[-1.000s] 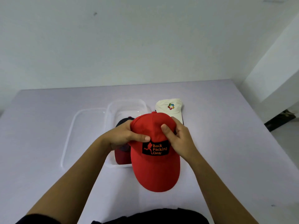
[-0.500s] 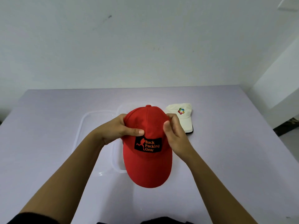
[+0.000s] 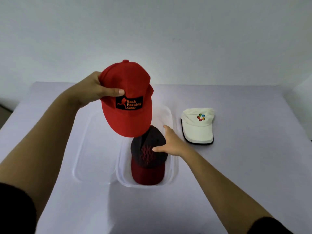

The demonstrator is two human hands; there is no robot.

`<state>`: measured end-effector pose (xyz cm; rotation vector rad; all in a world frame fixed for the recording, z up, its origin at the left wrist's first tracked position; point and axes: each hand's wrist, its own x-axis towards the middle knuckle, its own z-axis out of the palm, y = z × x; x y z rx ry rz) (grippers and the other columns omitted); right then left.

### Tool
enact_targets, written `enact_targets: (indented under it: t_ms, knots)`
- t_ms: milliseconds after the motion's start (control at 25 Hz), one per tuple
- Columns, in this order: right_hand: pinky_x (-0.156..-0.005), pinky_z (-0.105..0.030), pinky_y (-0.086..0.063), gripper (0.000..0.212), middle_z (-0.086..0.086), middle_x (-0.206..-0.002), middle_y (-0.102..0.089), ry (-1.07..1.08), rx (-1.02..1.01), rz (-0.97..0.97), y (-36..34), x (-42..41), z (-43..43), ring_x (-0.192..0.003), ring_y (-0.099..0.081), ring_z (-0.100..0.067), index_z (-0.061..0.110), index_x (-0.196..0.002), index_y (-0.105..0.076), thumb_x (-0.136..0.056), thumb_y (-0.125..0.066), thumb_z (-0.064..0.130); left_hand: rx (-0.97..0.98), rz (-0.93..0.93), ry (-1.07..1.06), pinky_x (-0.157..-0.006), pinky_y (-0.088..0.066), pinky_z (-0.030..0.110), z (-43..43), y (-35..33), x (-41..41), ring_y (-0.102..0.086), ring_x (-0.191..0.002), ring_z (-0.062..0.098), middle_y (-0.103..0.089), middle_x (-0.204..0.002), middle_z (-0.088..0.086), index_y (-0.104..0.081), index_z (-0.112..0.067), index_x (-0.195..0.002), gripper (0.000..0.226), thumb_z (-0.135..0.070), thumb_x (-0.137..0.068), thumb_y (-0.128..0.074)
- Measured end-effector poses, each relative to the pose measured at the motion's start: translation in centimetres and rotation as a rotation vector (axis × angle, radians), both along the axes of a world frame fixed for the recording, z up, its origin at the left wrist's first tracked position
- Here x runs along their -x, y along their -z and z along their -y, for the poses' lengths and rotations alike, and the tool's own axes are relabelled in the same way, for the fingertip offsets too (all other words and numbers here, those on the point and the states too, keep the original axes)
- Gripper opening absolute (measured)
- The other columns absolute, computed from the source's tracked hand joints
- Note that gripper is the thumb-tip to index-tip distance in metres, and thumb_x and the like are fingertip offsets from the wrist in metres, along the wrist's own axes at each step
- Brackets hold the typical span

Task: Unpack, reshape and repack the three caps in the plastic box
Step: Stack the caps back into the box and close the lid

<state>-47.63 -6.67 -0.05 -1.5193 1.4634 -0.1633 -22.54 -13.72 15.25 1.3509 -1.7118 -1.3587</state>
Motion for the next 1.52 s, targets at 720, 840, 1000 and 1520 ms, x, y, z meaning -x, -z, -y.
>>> enact_targets:
  t_ms: [720,840,1000,1520]
  knots:
    - [-0.102,-0.041,-0.044,0.092,-0.003,-0.131,-0.053,-0.102,-0.168,-0.009,2.6,-3.6,3.8,-0.119,-0.052,-0.024,0.017,-0.136,-0.035,-0.06,-0.086,0.028,0.076,-0.092,-0.048,-0.075,-0.054,0.015,4.9,3.1,-0.1,-0.071,-0.089,0.002,-0.075,-0.086,-0.02,-0.067,-0.024,-0.098,0.03,-0.002,-0.079,-0.069]
    - [-0.092,-0.04,-0.05,0.077,-0.003,-0.118,-0.058,-0.222,0.032,-0.027,0.5,-3.5,0.5,-0.107,-0.056,-0.021,0.019,-0.124,-0.038,-0.063,-0.083,0.034,0.033,-0.141,-0.014,-0.073,-0.053,0.013,4.8,4.2,0.1,-0.07,-0.087,0.0,-0.075,-0.085,-0.02,-0.066,-0.024,-0.098,0.031,0.002,-0.08,-0.066]
    - [-0.091,-0.03,-0.047,0.07,0.0,-0.12,-0.056,-0.175,0.146,-0.037,-0.6,-3.2,-2.2,-0.109,-0.055,-0.018,0.021,-0.121,-0.038,-0.066,-0.08,0.034,-0.169,-0.081,0.123,-0.075,-0.056,0.019,3.7,9.5,2.1,-0.071,-0.086,0.006,-0.075,-0.085,-0.011,-0.07,-0.019,-0.097,0.024,-0.003,-0.079,-0.07]
    - [-0.091,-0.029,-0.046,0.084,-0.001,-0.128,-0.052,-0.108,0.133,-0.071,0.3,-2.9,-1.3,-0.115,-0.052,-0.02,0.018,-0.131,-0.029,-0.068,-0.079,0.041,-0.607,0.013,0.211,-0.103,-0.039,0.022,0.1,17.5,4.0,-0.046,-0.126,0.01,-0.045,-0.135,-0.017,-0.031,-0.035,-0.145,0.055,-0.042,-0.094,-0.05]
